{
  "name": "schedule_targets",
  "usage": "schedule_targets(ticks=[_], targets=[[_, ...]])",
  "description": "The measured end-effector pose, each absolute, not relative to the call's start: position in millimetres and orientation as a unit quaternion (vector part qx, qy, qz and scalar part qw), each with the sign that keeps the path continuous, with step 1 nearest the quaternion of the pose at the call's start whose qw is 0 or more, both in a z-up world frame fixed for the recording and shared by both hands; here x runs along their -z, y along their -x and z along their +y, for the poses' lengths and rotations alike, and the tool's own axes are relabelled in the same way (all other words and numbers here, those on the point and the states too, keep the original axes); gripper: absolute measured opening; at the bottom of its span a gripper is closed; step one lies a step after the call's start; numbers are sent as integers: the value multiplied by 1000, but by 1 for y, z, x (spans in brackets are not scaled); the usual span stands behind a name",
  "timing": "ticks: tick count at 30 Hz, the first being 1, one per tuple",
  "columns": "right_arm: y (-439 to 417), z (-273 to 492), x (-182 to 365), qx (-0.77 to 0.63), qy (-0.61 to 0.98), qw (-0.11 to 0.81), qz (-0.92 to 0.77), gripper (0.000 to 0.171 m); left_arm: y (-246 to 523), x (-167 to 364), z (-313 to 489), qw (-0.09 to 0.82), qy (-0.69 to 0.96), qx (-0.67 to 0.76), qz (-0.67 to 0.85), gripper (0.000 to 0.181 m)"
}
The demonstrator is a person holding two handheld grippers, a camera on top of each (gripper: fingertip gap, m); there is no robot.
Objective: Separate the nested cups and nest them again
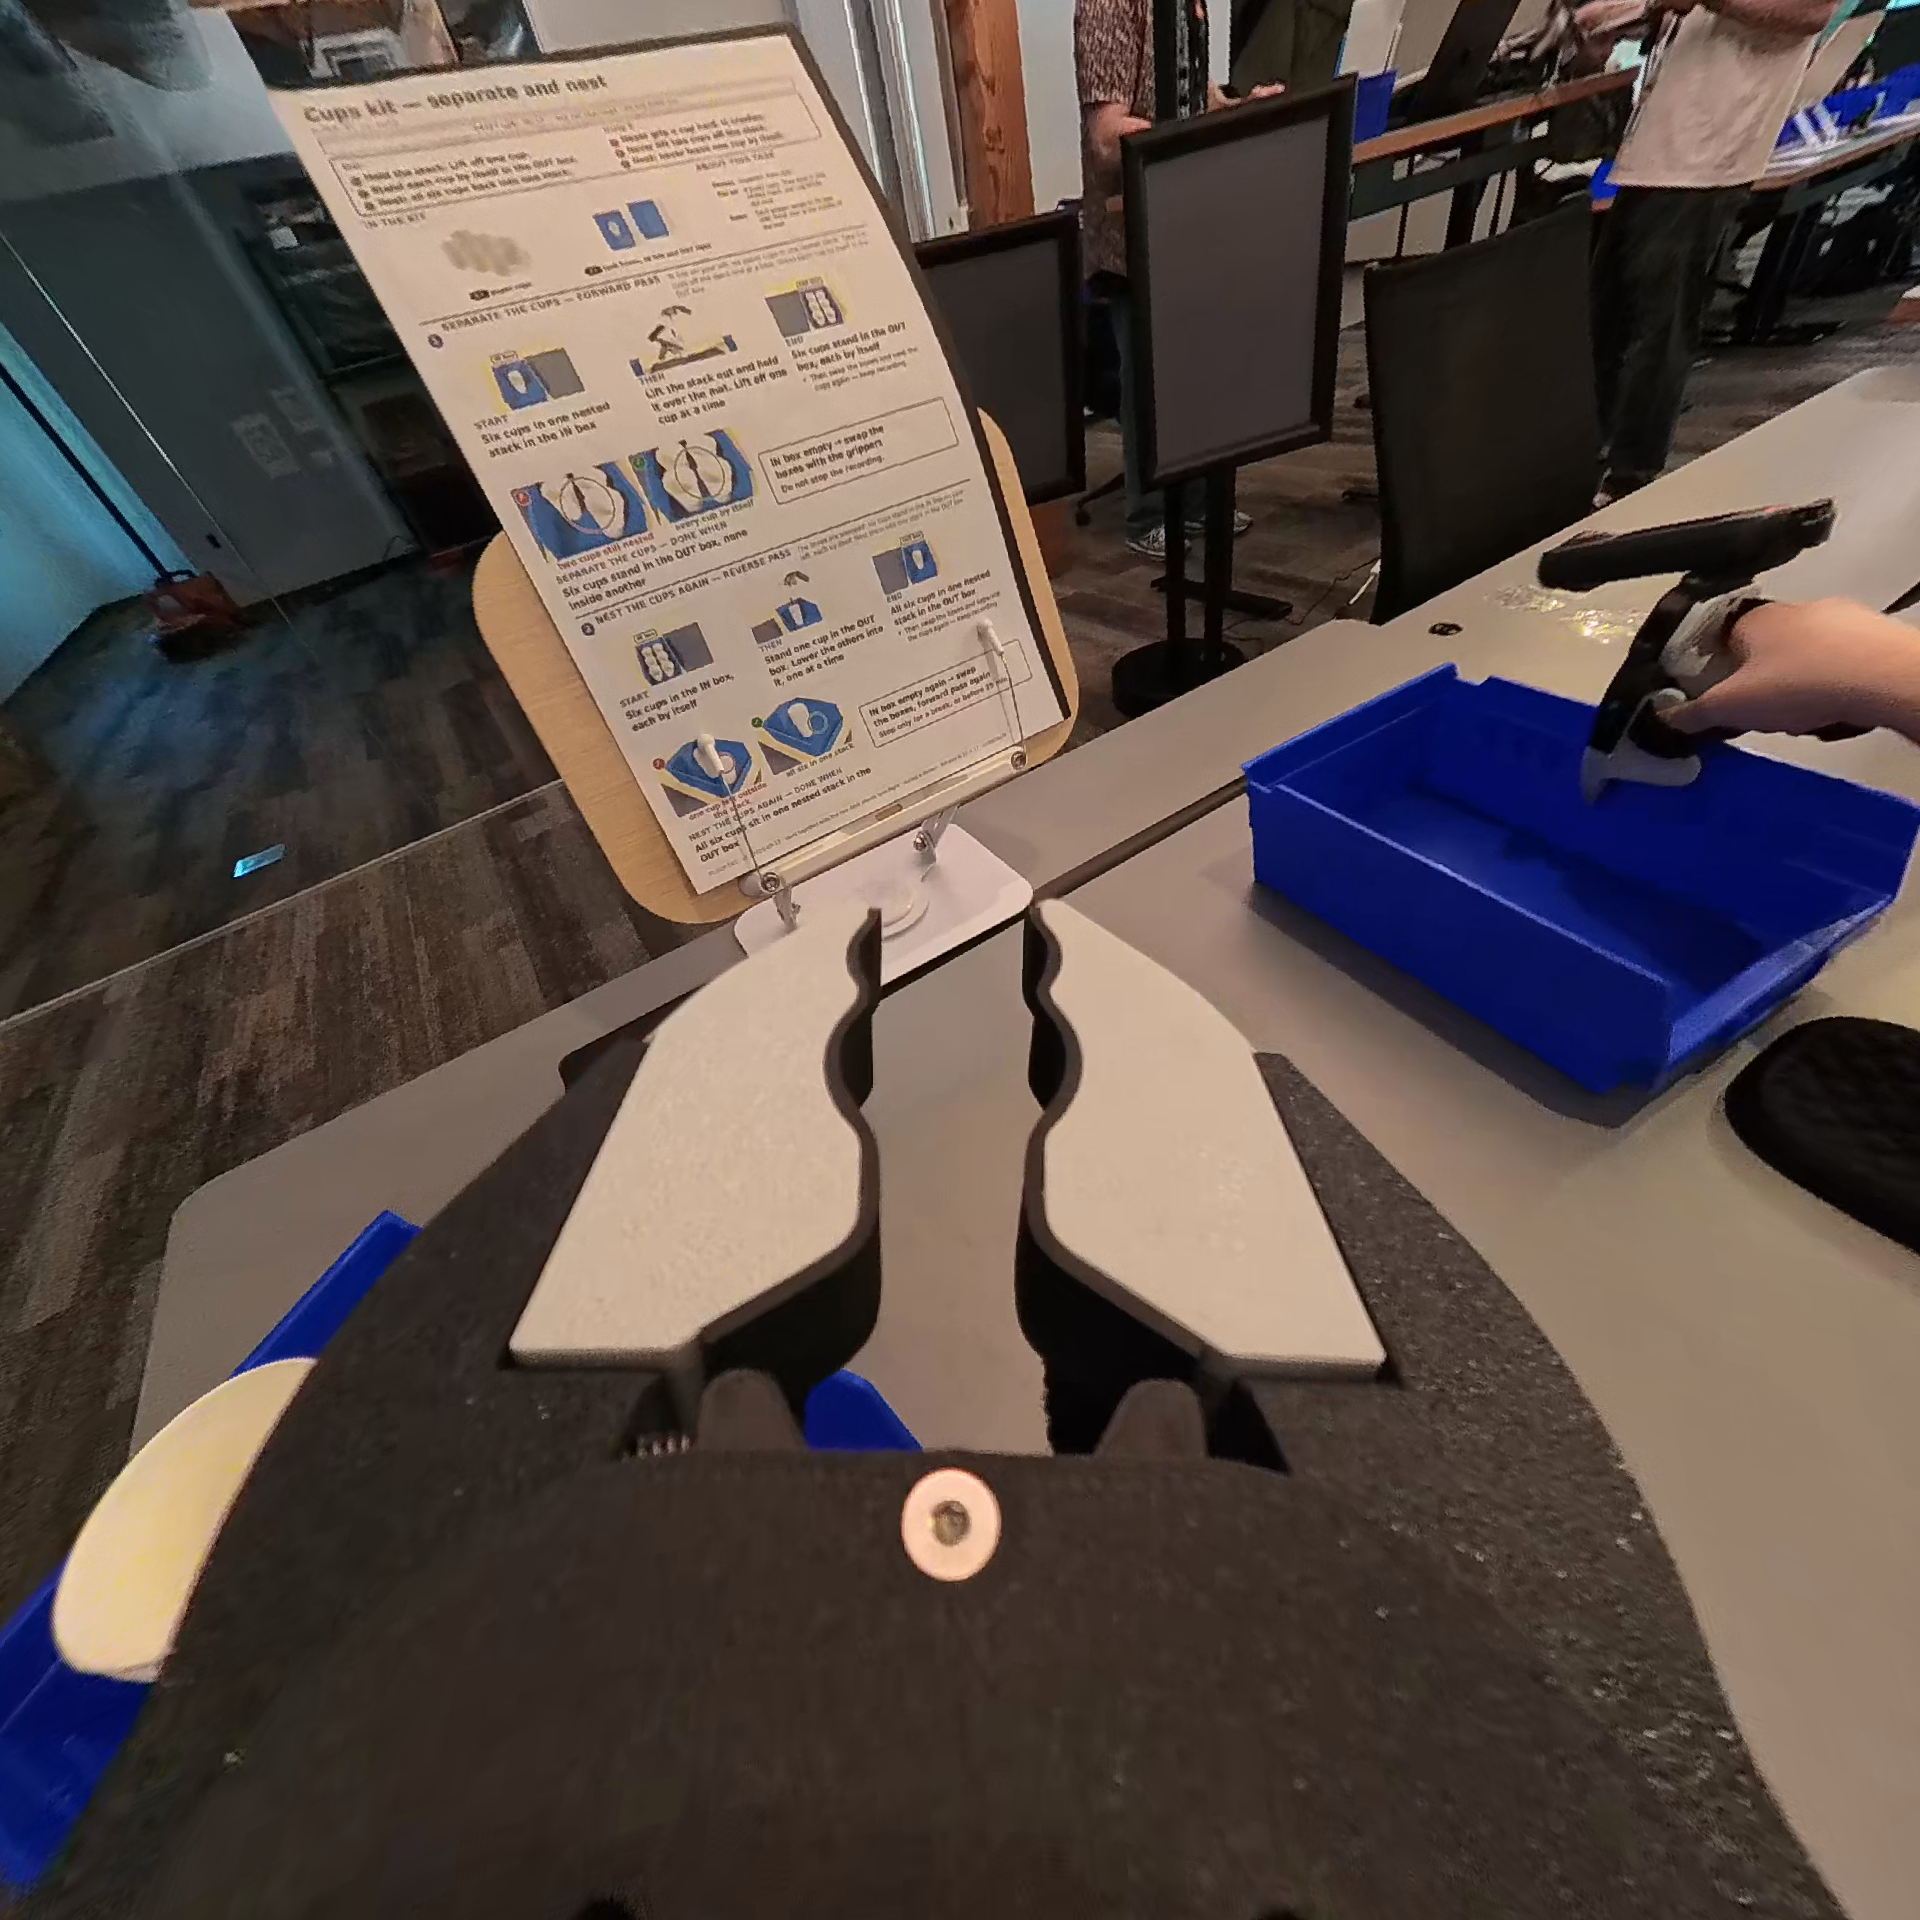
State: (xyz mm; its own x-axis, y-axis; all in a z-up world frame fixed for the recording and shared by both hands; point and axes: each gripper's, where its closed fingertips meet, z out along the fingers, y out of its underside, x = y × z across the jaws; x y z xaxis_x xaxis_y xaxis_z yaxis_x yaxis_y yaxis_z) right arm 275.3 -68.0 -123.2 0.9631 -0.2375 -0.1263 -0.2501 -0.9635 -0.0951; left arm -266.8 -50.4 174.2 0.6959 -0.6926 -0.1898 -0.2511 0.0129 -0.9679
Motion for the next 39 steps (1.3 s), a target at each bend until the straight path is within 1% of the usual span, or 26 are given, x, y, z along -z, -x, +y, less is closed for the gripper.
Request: schedule_targets(ticks=[6, 8, 10, 12, 14, 15, 17, 20, 22, 23, 24, 25, 27, 29, 33, 36, 39], targets=[[-281, -67, 123, -55, 992, 65, 94, 6, 254, -165, -45, 610, 688, 160, 358, 26], [-282, -65, 123, -49, 992, 82, 84, 6, 253, -165, -44, 612, 687, 153, 360, 26], [-287, -62, 115, -23, 991, 111, 73, 10, 261, -166, -42, 616, 689, 137, 355, 26], [-294, -55, 94, 18, 983, 168, 66, 23, 286, -169, -35, 622, 702, 106, 332, 30], [-302, -49, 59, 68, 964, 246, 73, 38, 330, -175, -24, 634, 722, 64, 271, 34], [-302, -45, 38, 86, 950, 292, 75, 43, 359, -176, -19, 638, 734, 38, 228, 37], [-291, -41, -6, 96, 913, 390, 76, 44, 419, -171, -11, 629, 765, -4, 139, 43], [-259, -35, -63, 76, 852, 513, 70, 42, 489, -143, -5, 571, 820, -27, 36, 45], [-237, -29, -84, 59, 833, 547, 53, 41, 520, -120, -2, 523, 852, -33, -8, 36], [-226, -24, -90, 53, 831, 553, 40, 40, 531, -108, 0, 499, 866, -32, -25, 29], [-217, -21, -93, 54, 830, 554, 28, 41, 539, -93, 1, 468, 883, -26, -37, 29], [-210, -17, -94, 58, 831, 553, 17, 41, 546, -75, 2, 430, 901, -19, -46, 30], [-197, -10, -93, 66, 830, 554, -6, 41, 554, -41, 8, 357, 933, -3, -51, 37], [-185, -4, -89, 61, 831, 551, -30, 40, 554, -15, 17, 307, 950, 26, -54, 37], [-183, -1, -80, 59, 839, 540, -37, 40, 557, 28, 28, 218, 973, 46, -65, 37], [-186, -2, -77, 49, 843, 535, -33, 40, 555, 48, 35, 181, 980, 51, -70, 35], [-188, -4, -79, 37, 840, 540, -28, 40, 555, 71, 32, 124, 989, 42, -68, 35]])
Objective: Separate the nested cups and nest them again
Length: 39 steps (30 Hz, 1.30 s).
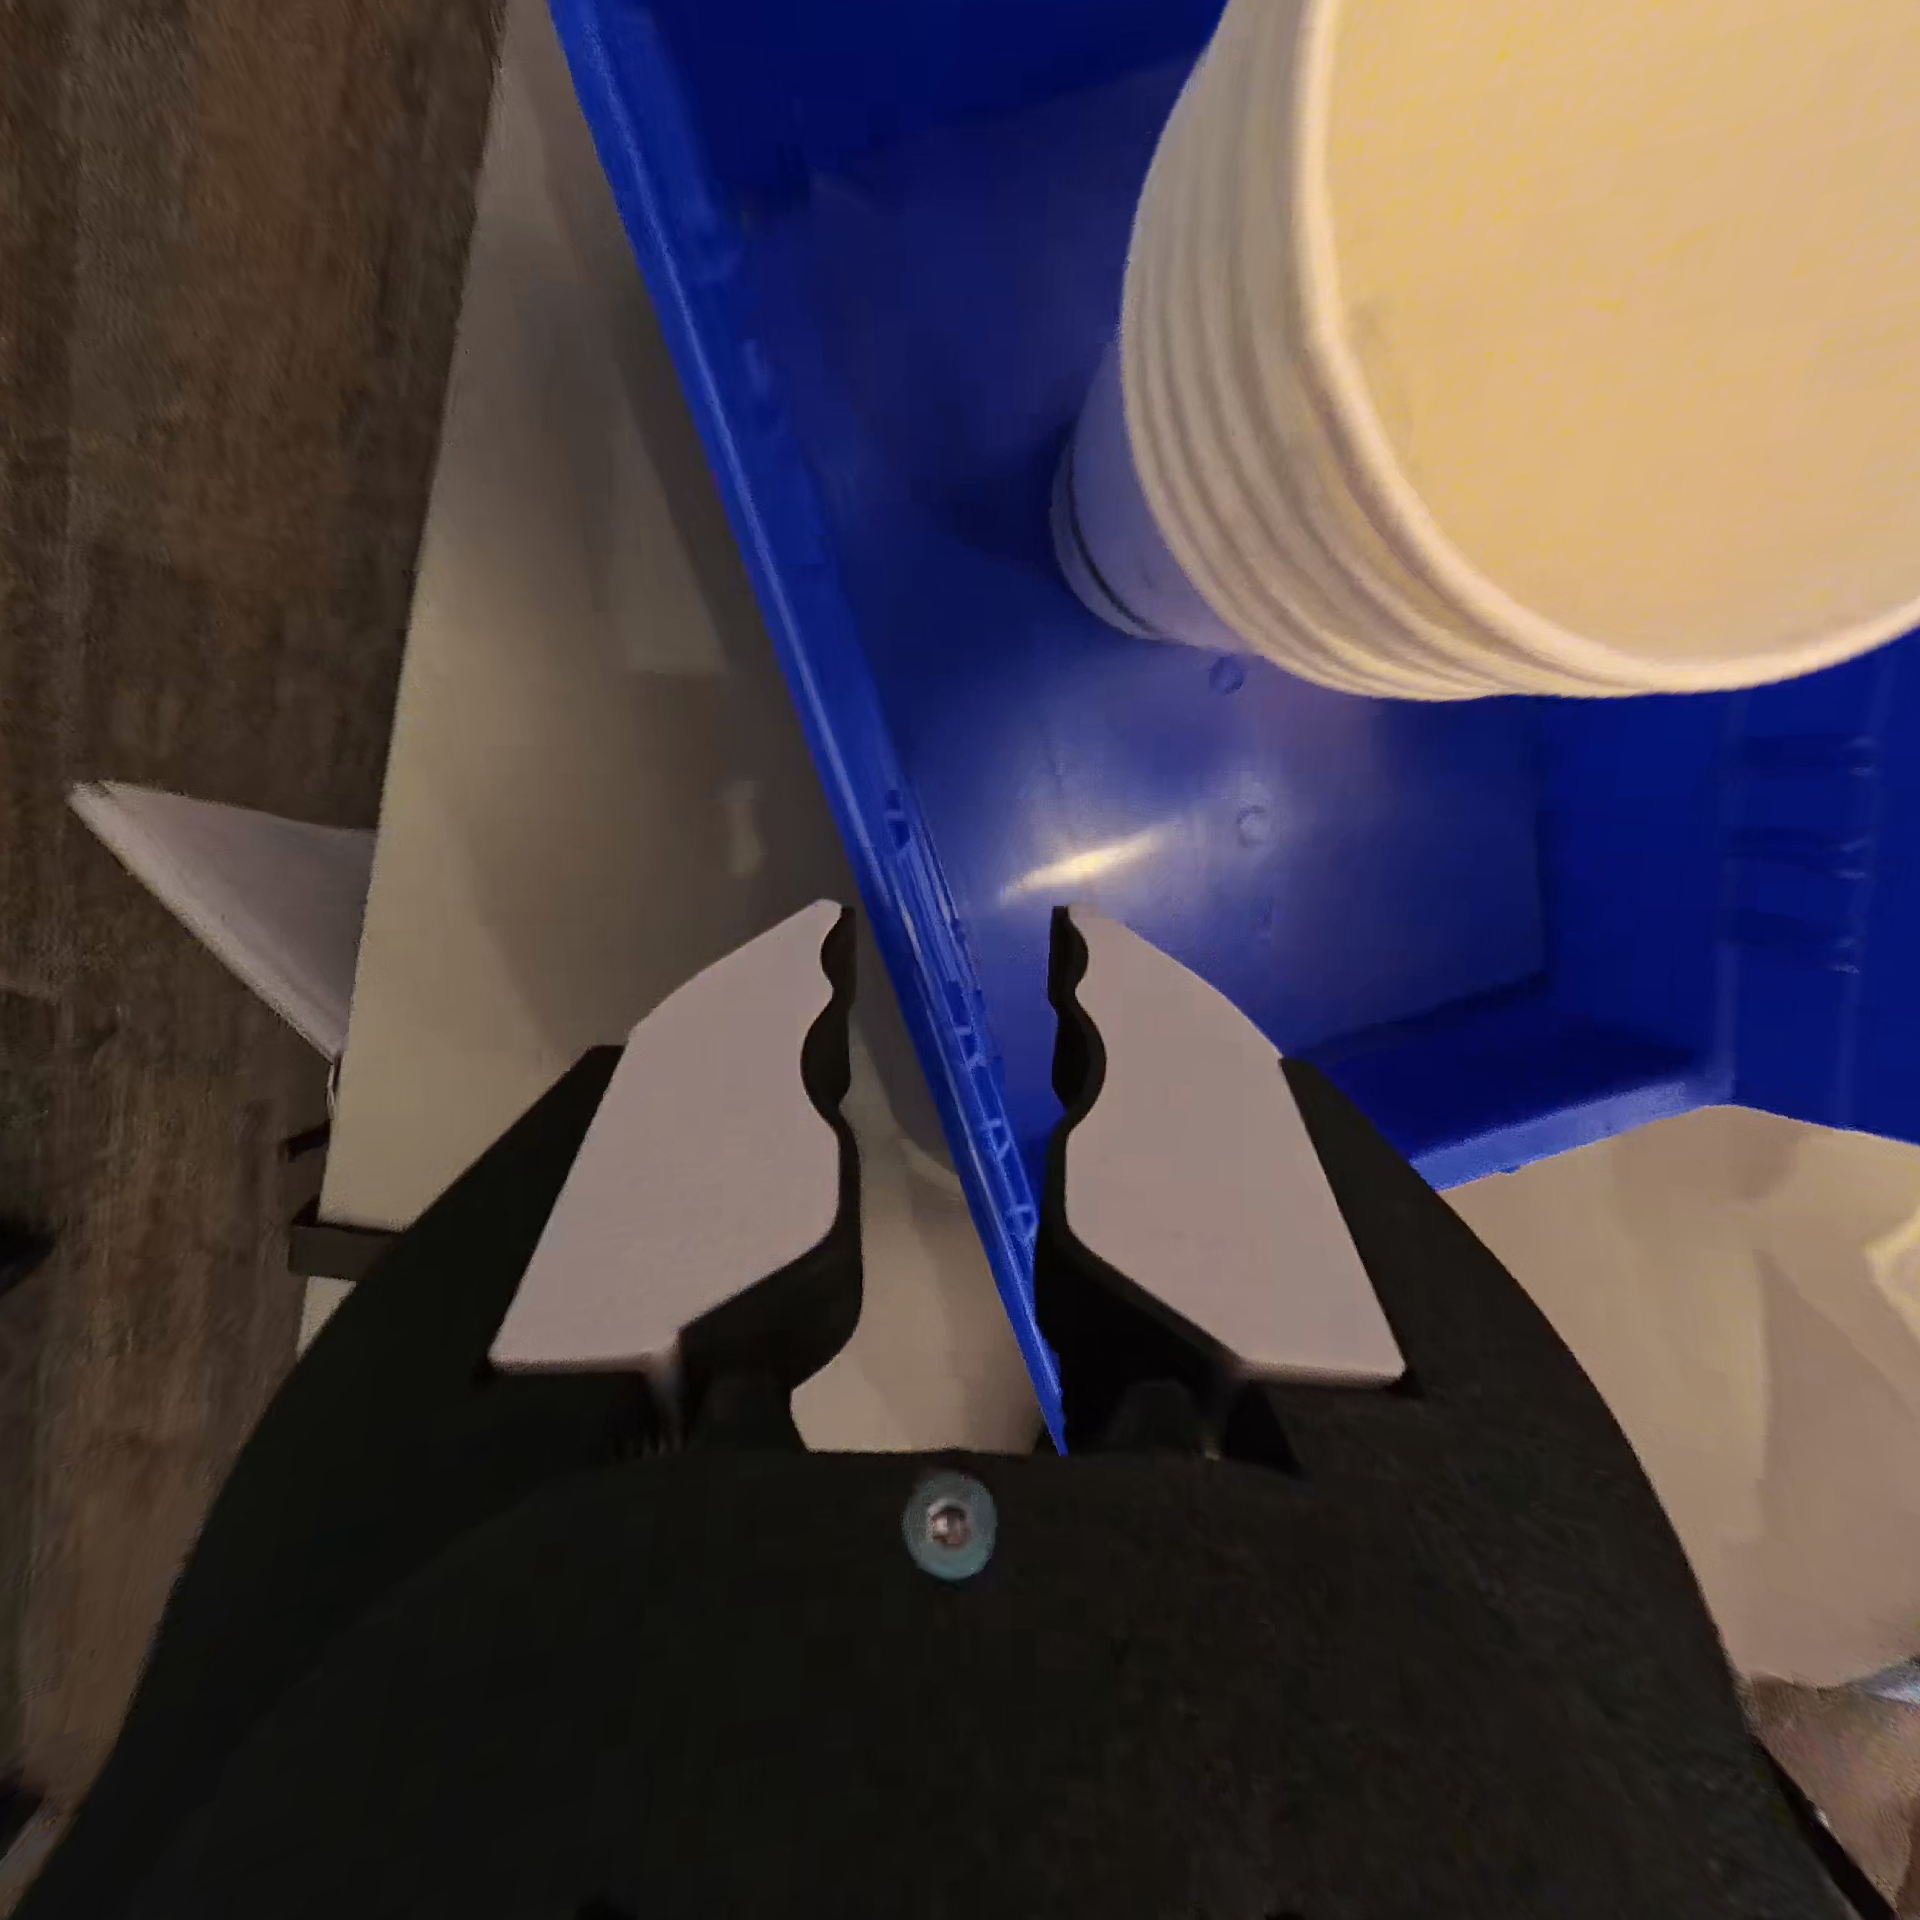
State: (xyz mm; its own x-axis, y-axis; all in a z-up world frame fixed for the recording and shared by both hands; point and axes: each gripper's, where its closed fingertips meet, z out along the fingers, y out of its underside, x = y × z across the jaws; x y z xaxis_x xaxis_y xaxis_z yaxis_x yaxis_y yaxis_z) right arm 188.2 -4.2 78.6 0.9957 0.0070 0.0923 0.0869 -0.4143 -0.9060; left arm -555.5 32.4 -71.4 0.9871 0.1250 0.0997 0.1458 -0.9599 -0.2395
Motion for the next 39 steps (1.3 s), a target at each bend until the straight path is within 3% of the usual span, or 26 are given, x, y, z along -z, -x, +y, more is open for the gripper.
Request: schedule_targets(ticks=[4, 6, 9, 14, 28, 39], targets=[[-192, -10, -82, 23, 838, 545, -22, 40, 556, 94, 25, 60, 997, 20, -49, 32], [-193, -11, -82, 17, 838, 545, -21, 40, 560, 94, 24, 57, 997, 4, -43, 13], [-195, -13, -81, 11, 838, 545, -19, 39, 558, 94, 25, 59, 997, 21, -43, 10], [-195, -13, -81, 5, 838, 546, -21, 38, 556, 94, 39, 76, 997, 15, -4, 9], [-181, -3, -62, 23, 860, 507, -58, 38, 513, 95, 91, 141, 947, -70, 280, 19], [-185, 0, -55, 12, 863, 503, -49, 39, 510, 95, 88, 143, 956, -50, 251, 17]])
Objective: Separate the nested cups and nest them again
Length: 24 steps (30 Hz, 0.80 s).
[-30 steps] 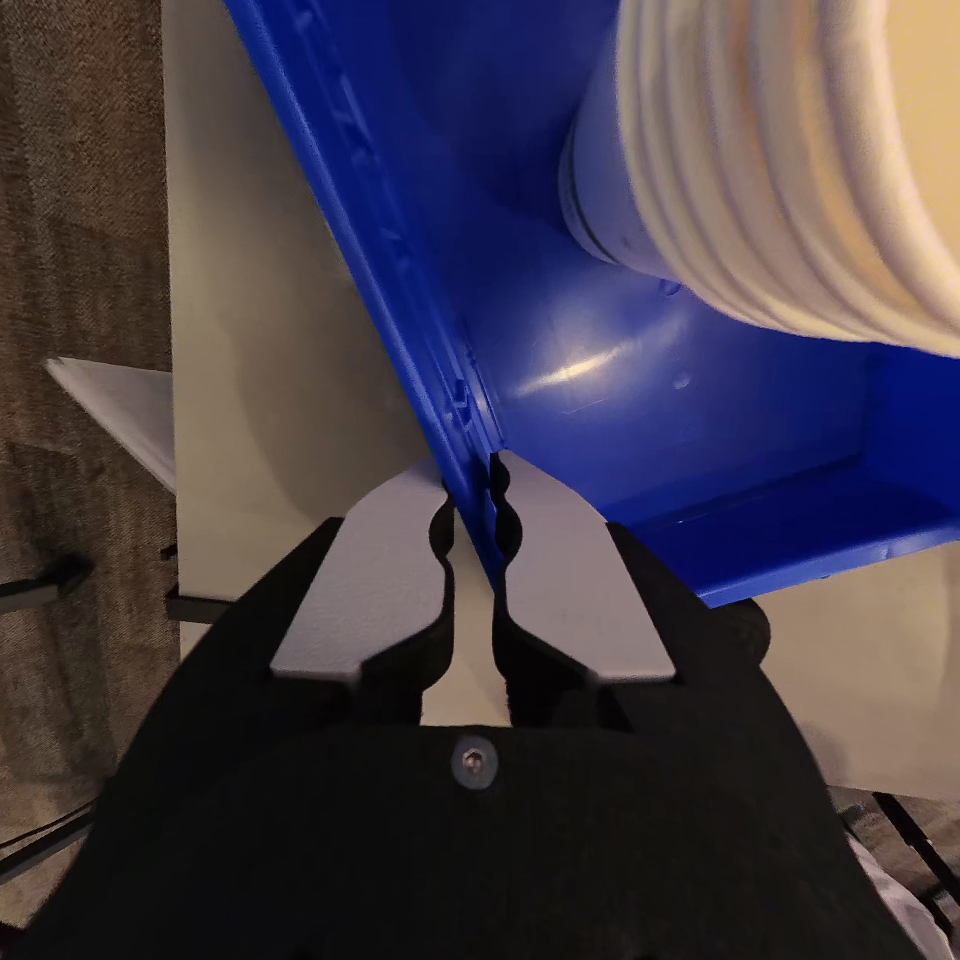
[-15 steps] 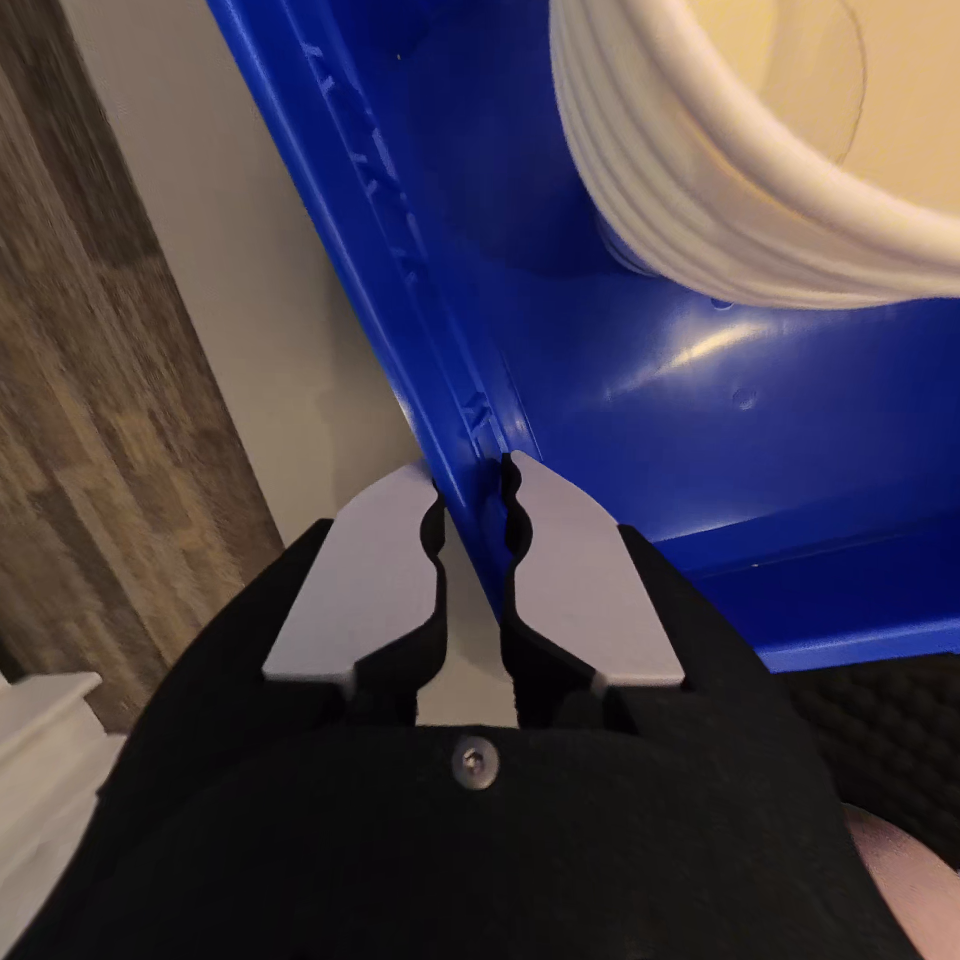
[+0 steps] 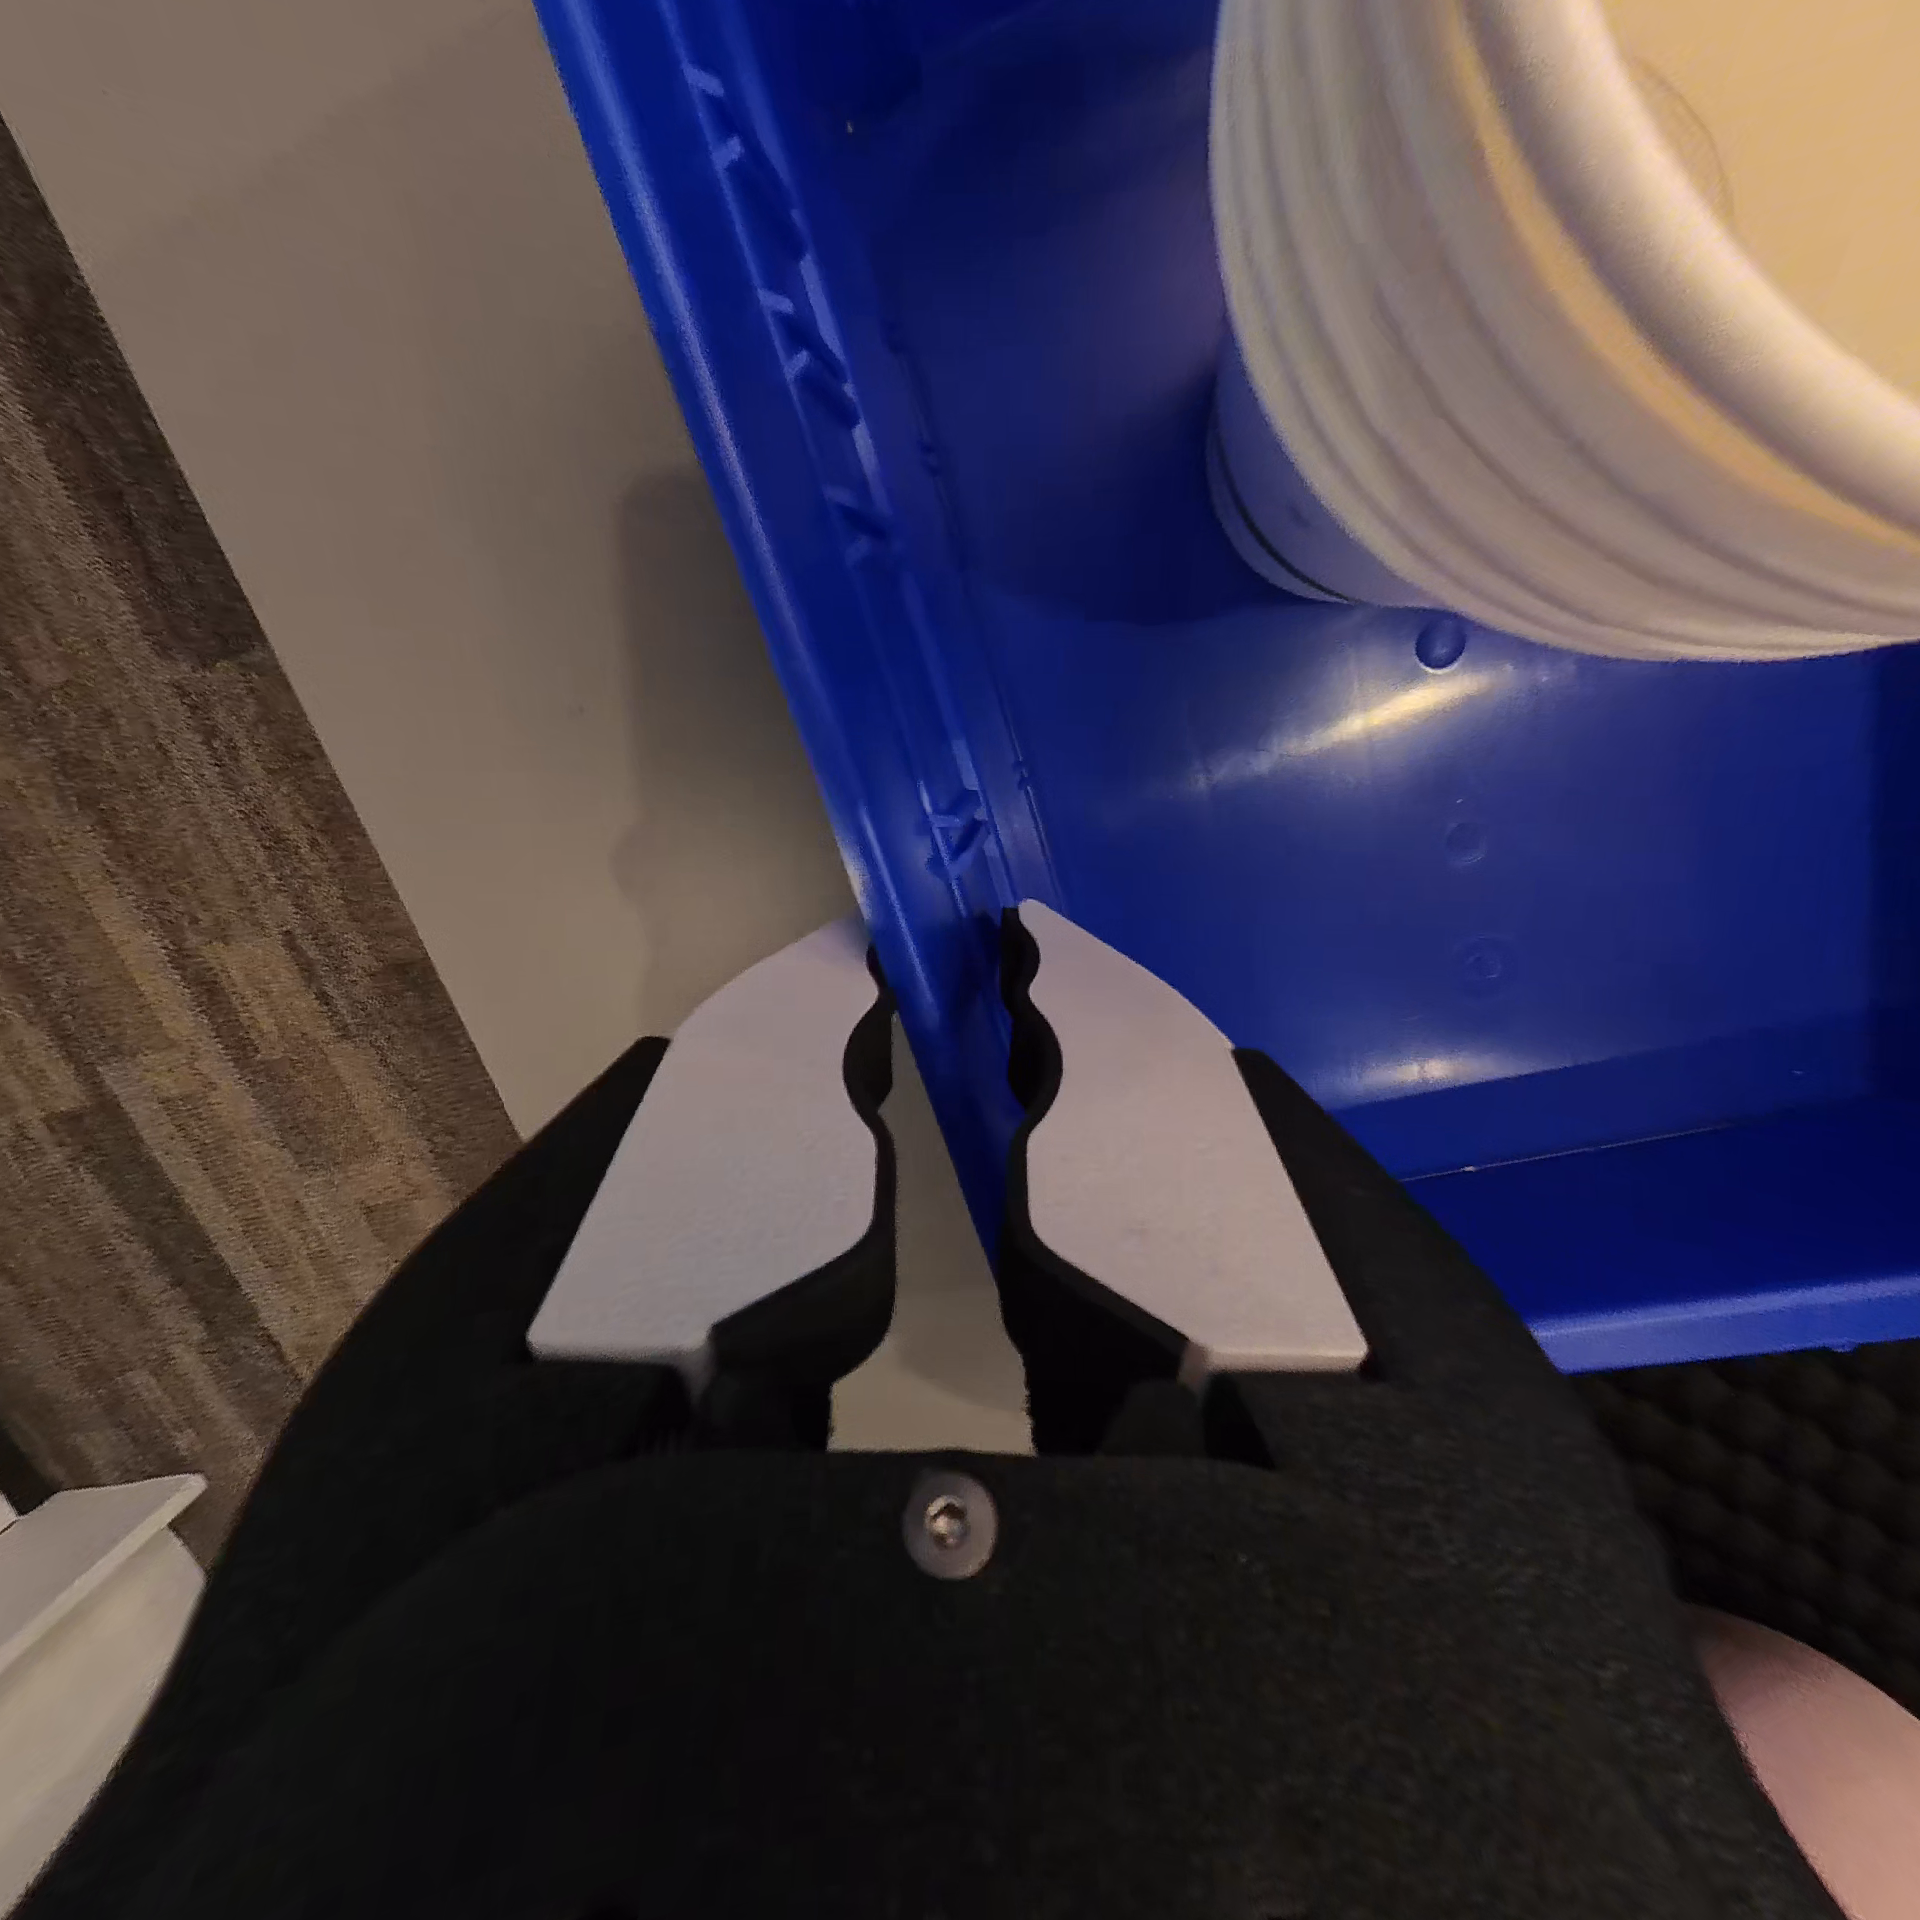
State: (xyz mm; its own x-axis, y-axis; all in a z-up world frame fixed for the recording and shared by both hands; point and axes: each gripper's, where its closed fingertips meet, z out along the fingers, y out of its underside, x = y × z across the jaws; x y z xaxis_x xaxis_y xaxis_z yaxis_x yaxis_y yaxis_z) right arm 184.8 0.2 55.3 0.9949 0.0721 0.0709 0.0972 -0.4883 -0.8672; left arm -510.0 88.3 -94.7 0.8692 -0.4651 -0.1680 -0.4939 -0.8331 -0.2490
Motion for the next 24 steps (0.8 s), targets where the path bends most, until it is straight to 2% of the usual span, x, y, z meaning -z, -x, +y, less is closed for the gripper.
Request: schedule_targets(ticks=[3, 5, 8, 11, 13, 15, 18, 21, 24], targets=[[-184, 0, -55, 12, 862, 504, -49, 39, 507, 81, 95, 184, 953, -53, 233, 19], [-185, 0, -55, 13, 863, 503, -49, 39, 507, 59, 101, 233, 948, -51, 212, 36], [-185, 0, -55, 15, 863, 503, -48, 39, 510, 15, 95, 303, 930, -69, 194, 38], [-184, 0, -56, 11, 861, 506, -49, 39, 488, -47, 86, 429, 880, -39, 201, 38], [-184, 0, -56, 5, 860, 508, -49, 39, 476, -89, 81, 521, 832, -27, 189, 46], [-182, -1, -57, -7, 857, 513, -49, 39, 463, -121, 74, 591, 787, -4, 178, 43], [-180, -2, -61, -30, 851, 522, -49, 39, 441, -162, 66, 682, 710, 29, 172, 52], [-179, -5, -64, -50, 846, 529, -50, 39, 417, -182, 54, 737, 651, 66, 173, 58], [-177, -8, -68, -71, 839, 537, -51, 39, 399, -177, 50, 744, 635, 88, 187, 63]])
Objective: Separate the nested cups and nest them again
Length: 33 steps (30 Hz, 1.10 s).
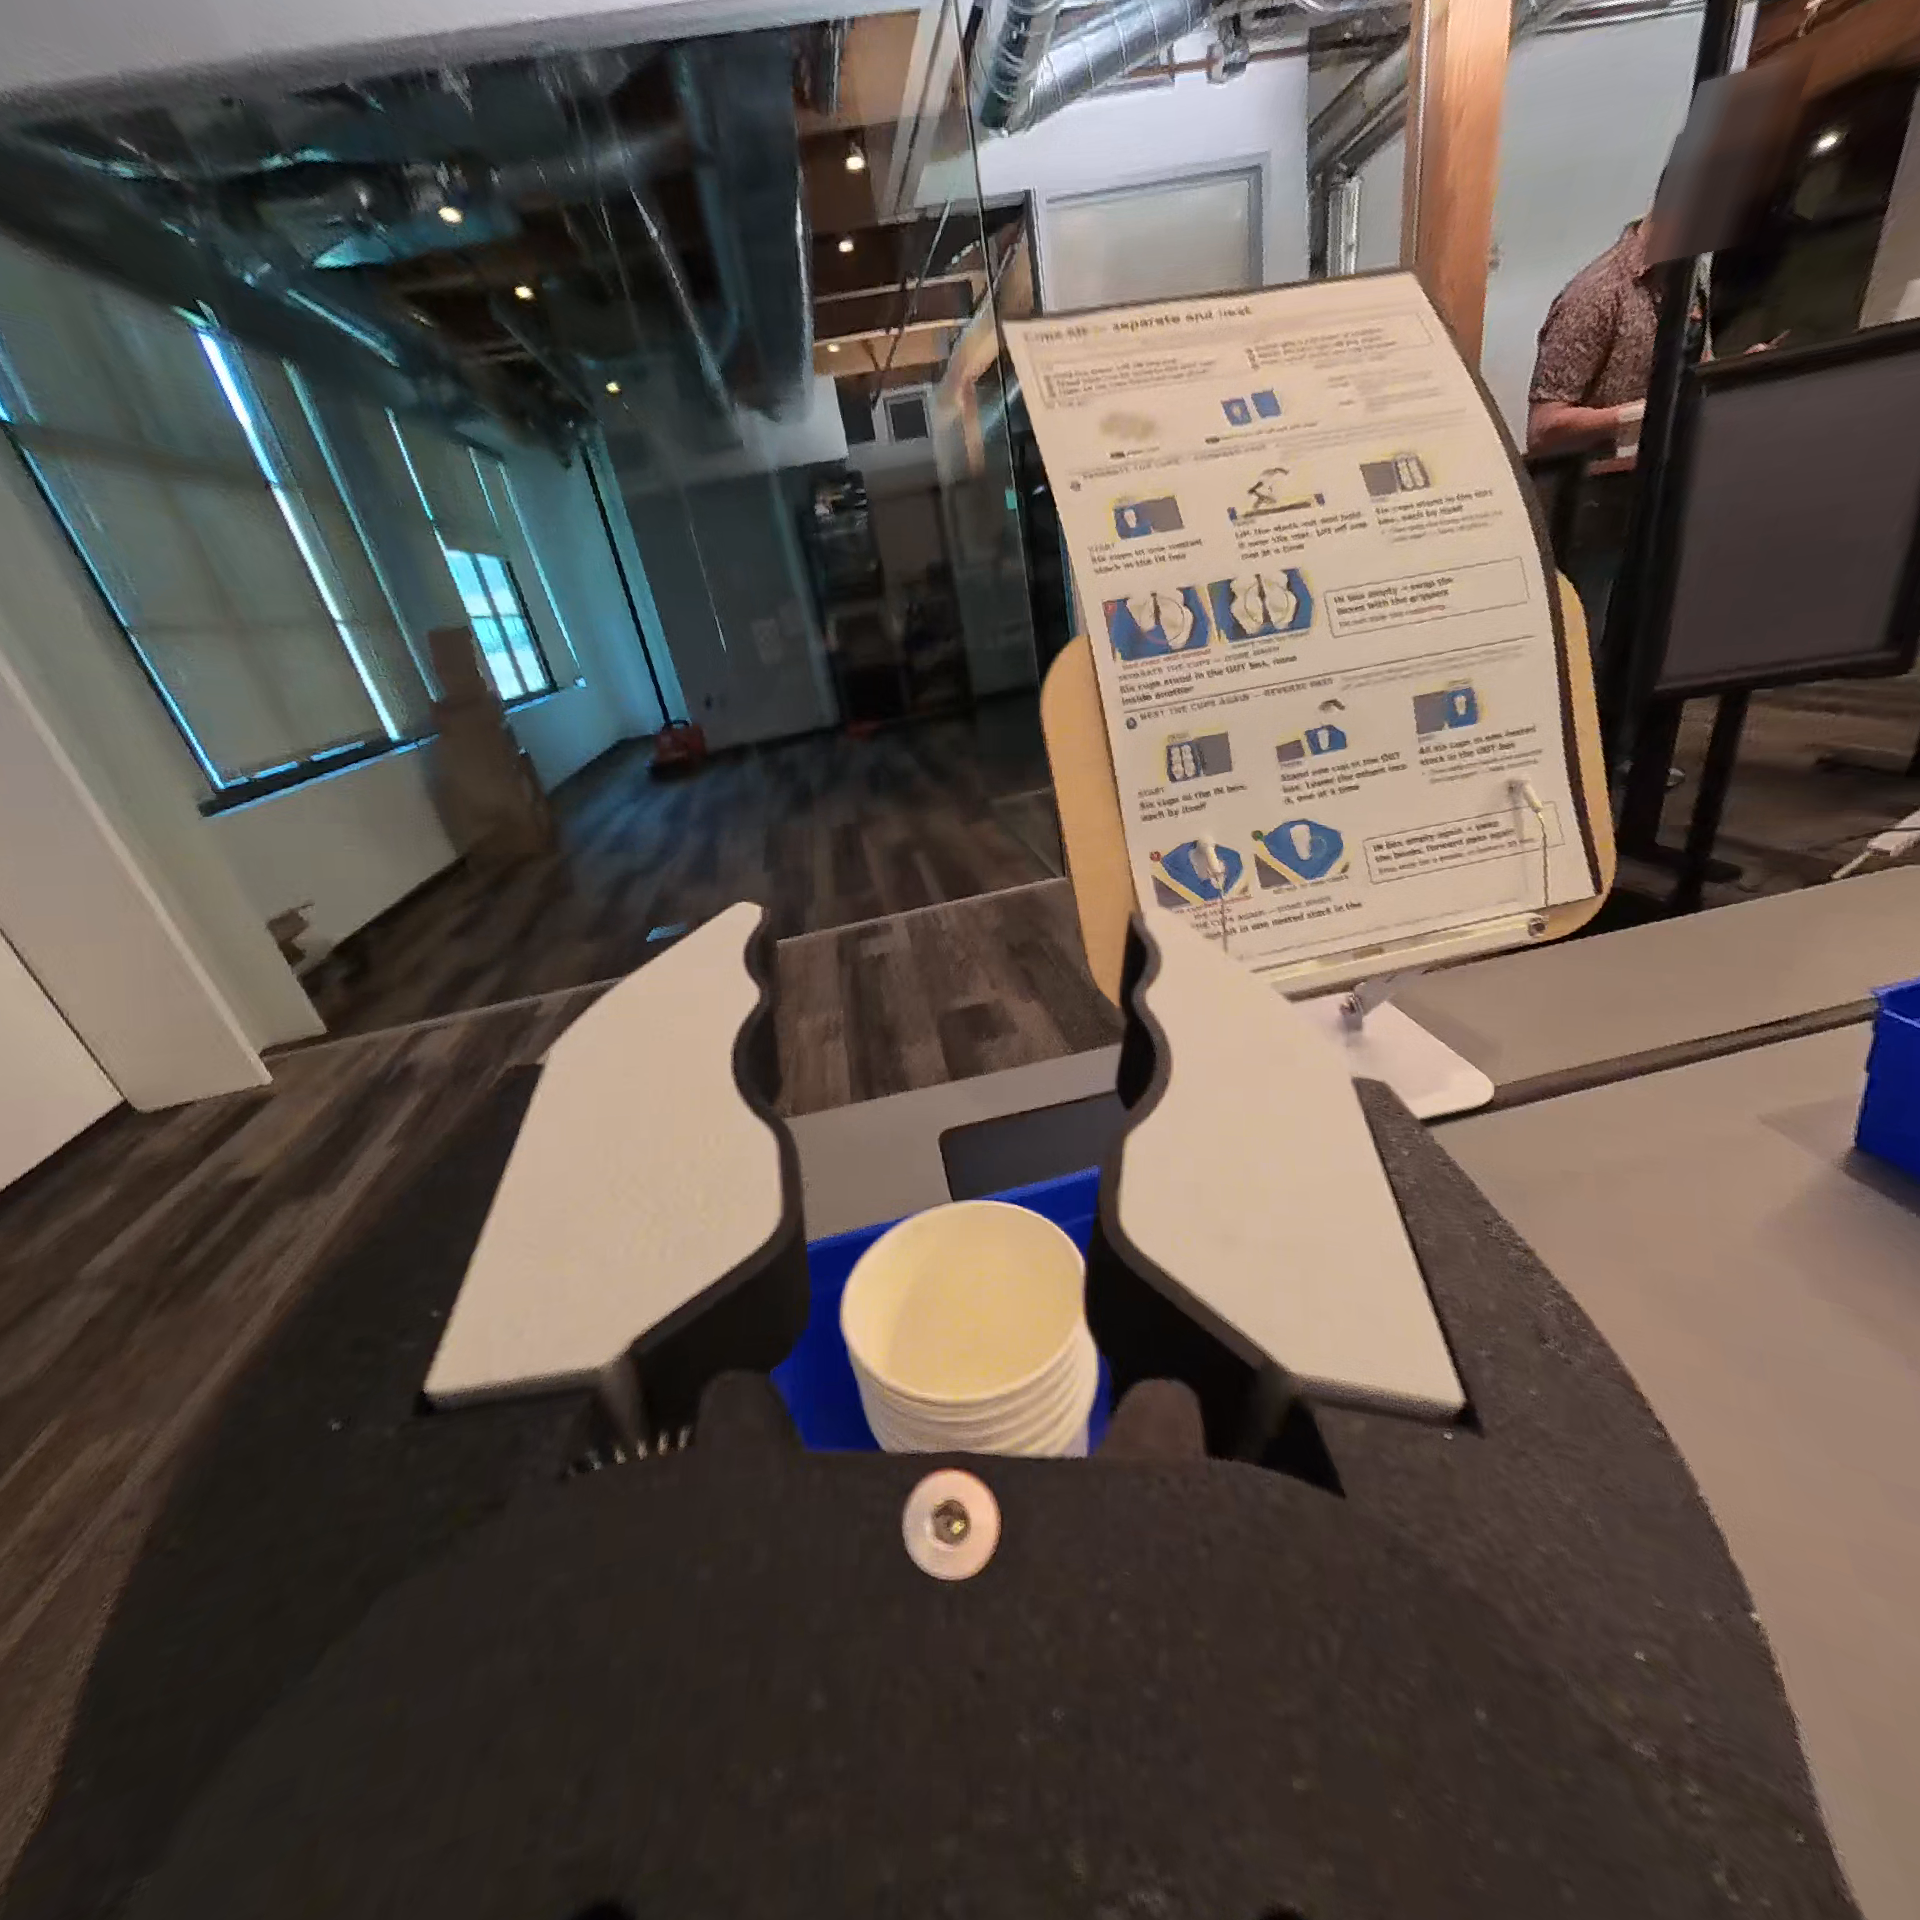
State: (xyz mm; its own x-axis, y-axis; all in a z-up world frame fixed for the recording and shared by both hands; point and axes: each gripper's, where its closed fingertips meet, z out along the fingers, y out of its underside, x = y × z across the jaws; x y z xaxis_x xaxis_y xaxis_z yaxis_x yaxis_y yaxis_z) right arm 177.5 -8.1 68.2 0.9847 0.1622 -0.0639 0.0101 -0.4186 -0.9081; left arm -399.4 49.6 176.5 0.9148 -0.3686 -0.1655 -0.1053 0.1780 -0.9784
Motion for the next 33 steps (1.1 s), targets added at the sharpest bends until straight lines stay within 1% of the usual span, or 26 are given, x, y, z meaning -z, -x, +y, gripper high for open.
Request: schedule_targets(ticks=[4, 6, 8, 10, 13, 17, 19, 21, 26, 31, 33], targets=[[-173, -11, -75, -105, 828, 548, -57, 39, 385, -137, 47, 712, 664, 140, 179, 68], [-171, -13, -79, -121, 822, 554, -59, 39, 381, -107, 44, 699, 678, 148, 173, 67], [-170, -15, -84, -132, 816, 560, -61, 39, 376, -71, 42, 673, 702, 137, 188, 68], [-169, -18, -88, -142, 811, 564, -64, 39, 377, -43, 43, 658, 717, 117, 199, 73], [-166, -19, -92, -156, 806, 567, -69, 39, 380, -11, 48, 639, 740, 114, 176, 75], [-164, -21, -94, -170, 801, 570, -72, 39, 387, 27, 63, 603, 779, 85, 148, 86], [-164, -22, -92, -174, 803, 565, -72, 39, 391, 39, 71, 586, 796, 65, 136, 89], [-165, -23, -90, -174, 804, 563, -73, 39, 394, 43, 78, 571, 810, 51, 125, 96], [-169, -25, -93, -181, 800, 568, -68, 39, 395, 43, 90, 567, 815, 43, 107, 101], [-175, -26, -93, -187, 798, 570, -60, 39, 396, 51, 103, 556, 824, 36, 97, 106], [-176, -27, -93, -188, 798, 570, -58, 39, 396, 57, 109, 552, 828, 44, 89, 106]])
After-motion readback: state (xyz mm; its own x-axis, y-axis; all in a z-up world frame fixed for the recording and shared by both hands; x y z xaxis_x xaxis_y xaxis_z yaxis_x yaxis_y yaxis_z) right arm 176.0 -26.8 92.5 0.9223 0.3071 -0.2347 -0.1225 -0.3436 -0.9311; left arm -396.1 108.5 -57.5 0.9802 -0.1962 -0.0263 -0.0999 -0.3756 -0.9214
